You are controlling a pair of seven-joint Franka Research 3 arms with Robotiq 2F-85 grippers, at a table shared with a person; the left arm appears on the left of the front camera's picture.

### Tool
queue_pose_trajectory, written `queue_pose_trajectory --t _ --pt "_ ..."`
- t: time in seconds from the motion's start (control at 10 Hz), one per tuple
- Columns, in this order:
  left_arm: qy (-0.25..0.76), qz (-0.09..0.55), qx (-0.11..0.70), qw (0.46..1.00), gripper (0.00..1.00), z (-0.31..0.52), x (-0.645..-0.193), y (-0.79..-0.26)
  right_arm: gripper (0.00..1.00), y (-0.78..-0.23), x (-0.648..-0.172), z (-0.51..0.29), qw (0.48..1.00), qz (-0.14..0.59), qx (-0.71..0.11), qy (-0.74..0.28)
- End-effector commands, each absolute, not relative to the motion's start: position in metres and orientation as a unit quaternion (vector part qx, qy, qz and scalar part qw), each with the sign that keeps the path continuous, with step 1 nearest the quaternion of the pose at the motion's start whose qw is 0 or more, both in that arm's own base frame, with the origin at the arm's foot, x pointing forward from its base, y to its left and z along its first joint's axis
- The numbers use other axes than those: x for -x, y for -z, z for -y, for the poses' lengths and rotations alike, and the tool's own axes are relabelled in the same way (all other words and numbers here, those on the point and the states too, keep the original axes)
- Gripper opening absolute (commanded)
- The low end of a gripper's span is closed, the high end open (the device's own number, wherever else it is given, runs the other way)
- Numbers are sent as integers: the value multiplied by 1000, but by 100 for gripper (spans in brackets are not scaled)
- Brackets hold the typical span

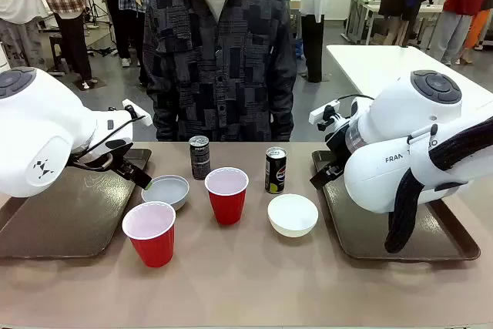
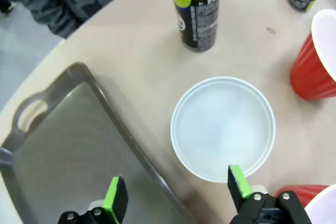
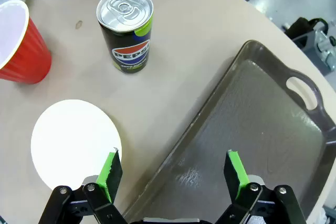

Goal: Prepare tableware on both trays.
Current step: Pick up a Picnic Bowl from the table and place it on a Handle tray.

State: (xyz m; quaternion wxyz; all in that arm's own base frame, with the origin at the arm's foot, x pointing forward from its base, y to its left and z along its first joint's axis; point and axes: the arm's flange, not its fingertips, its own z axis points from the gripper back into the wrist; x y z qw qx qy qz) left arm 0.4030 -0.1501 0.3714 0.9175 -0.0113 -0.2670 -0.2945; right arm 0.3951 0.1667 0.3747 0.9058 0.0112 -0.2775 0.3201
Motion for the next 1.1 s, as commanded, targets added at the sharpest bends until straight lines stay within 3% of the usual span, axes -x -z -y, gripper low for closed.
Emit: queue_pose_trajectory --t 0.0,1.0 --pt "295 267 11 917 100 150 -403 -371 100 -375 -395 -167 906 277 -11 -320" --pt "295 267 11 917 100 150 -403 -371 100 -375 -395 -167 906 277 -11 -320"
